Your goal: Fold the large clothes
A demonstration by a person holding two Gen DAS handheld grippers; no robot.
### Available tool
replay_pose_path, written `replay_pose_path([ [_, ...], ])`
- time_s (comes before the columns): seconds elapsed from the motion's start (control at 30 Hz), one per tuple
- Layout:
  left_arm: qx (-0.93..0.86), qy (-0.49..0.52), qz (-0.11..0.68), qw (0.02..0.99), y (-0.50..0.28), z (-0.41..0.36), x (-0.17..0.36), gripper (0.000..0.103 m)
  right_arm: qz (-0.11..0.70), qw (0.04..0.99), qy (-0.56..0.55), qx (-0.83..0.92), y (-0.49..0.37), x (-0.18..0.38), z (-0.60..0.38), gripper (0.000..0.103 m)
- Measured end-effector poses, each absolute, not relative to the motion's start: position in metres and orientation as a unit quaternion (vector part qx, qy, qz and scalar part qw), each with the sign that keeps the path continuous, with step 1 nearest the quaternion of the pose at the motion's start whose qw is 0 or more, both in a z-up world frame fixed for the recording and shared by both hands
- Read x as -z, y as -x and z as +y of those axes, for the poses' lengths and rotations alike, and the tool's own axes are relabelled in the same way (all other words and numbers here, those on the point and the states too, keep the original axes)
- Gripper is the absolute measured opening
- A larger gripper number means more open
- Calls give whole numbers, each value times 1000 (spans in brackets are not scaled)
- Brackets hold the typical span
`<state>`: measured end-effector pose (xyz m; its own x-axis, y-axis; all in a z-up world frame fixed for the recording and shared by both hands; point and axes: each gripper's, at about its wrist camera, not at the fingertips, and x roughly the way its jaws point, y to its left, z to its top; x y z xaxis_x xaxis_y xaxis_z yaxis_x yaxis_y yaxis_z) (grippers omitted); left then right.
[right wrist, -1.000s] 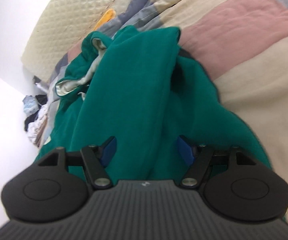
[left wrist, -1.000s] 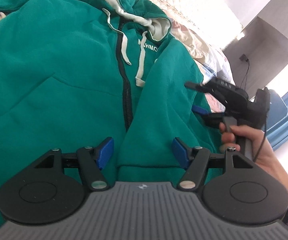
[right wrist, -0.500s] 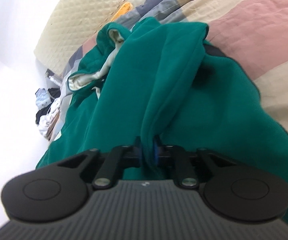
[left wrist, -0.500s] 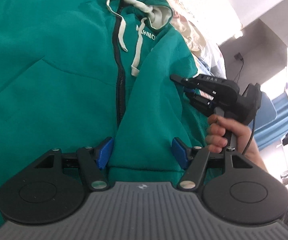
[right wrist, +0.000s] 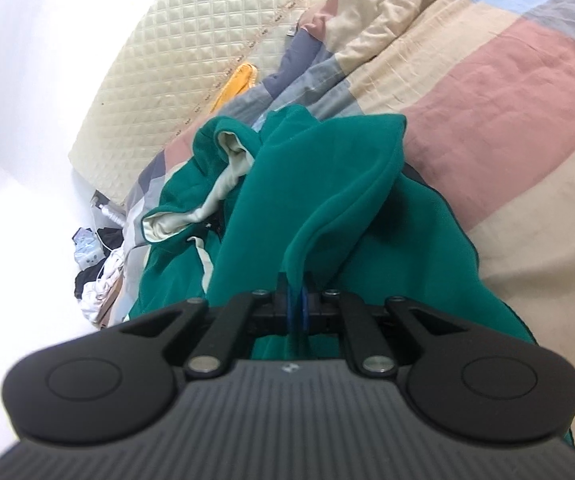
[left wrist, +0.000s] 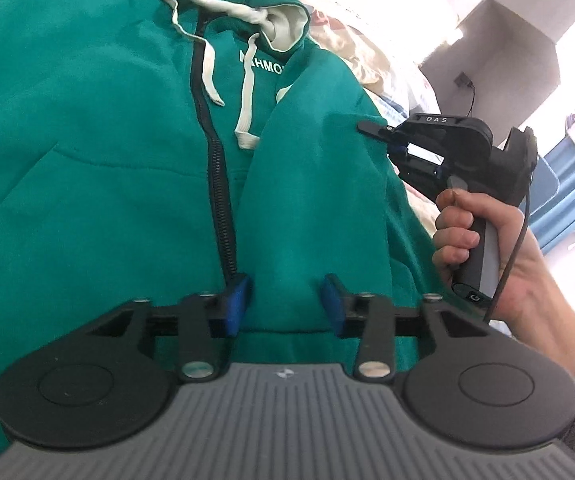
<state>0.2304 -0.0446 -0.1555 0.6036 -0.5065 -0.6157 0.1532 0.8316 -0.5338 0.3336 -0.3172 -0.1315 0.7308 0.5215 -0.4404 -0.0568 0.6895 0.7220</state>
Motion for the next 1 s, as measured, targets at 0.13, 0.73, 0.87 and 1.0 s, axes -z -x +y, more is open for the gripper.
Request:
replay_pose_path([
  [0.13,183,216,391,876,-228,-43,151,14,330,856,-361,-166,-331,133,-320,8],
  [0.73,144,163,370,903,-285,-22,129,13,341,874,-329,-105,-337,140,-326,8],
  [0.87,130,165,385,898,-290,-20,148,16,349,886,-284,-109,-339,144,-317,9],
  [1.0,132,166,374,903,-283,-18,141,22,348,895,-259,-105,-331,131,-310,12],
])
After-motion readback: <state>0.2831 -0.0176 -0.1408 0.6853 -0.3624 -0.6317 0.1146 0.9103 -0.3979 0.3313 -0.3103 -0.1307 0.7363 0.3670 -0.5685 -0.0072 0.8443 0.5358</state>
